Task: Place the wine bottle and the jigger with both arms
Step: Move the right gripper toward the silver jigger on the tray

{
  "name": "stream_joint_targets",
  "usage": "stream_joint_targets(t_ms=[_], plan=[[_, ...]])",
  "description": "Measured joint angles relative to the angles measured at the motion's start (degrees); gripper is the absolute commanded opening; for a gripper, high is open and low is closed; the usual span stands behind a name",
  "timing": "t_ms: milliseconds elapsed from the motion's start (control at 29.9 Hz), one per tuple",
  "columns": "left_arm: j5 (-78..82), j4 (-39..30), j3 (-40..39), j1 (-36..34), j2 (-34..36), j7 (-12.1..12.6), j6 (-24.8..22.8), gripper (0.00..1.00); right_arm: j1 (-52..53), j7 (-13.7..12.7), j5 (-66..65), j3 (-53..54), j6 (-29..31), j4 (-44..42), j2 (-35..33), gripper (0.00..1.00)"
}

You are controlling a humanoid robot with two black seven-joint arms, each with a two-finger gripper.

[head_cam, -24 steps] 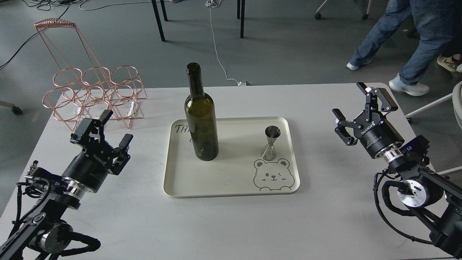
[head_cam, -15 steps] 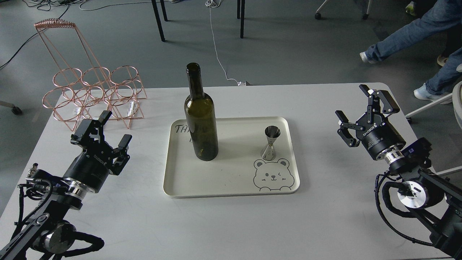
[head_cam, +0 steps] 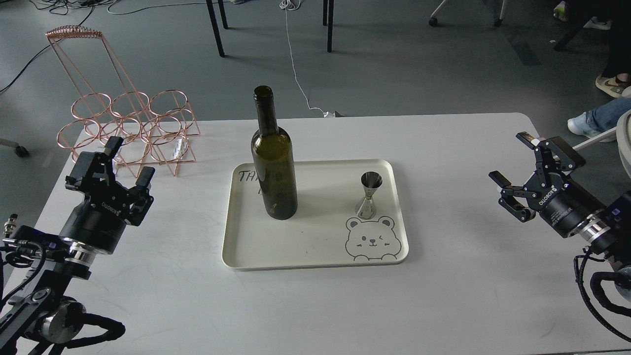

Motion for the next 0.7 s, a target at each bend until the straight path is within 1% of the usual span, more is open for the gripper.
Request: stream_joint_targets(t_ms=[67,134,234,301,368,468,569,703], plan=[[0.01,0.00,0.03,0.05,0.02,0.00,0.54,0.98,0.08,0.00,-5.74,-0.31,-3.20,2.96,-0.75,0.99],[0.03,0.01,0.13,0.07,-0.01,0.00,0.87,0.98,0.05,0.00,-14.88,-0.61,-8.72,4.76,-1.08,0.99],[0.17,0.01,0.34,0.03,-0.13,-0.01,1.05,0.98,-0.38,0.00,-32.19,-0.92,-18.72,6.36,-0.98,0.99],[1.06,0.01,0.42,-0.16,-0.18,-0.01,1.06,0.98,-0.69,0.00,-43.42,-1.42,-27.79,6.77,-0.52,0.99],[2.31,0.01,0.48,-0.20,-0.36,-0.01,1.07,0.98,-0.84,0.00,-52.07,-2.85,-36.48,6.80,-0.17,0.99],[3.56,-0.09,0.60,-0.19,-0.63,-0.02,1.08,0.98,-0.16,0.00,-62.42,-6.08,-45.70,6.56,0.60,0.99],[3.95,-0.28,0.71,-0.12,-0.79,-0.02,1.08,0.98,0.37,0.01,-70.20,-7.86,-49.53,4.97,2.42,0.99],[4.03,-0.35,0.73,-0.11,-0.79,-0.02,1.07,0.98,0.65,0.00,-82.88,-8.37,-51.16,-2.70,6.56,0.99]])
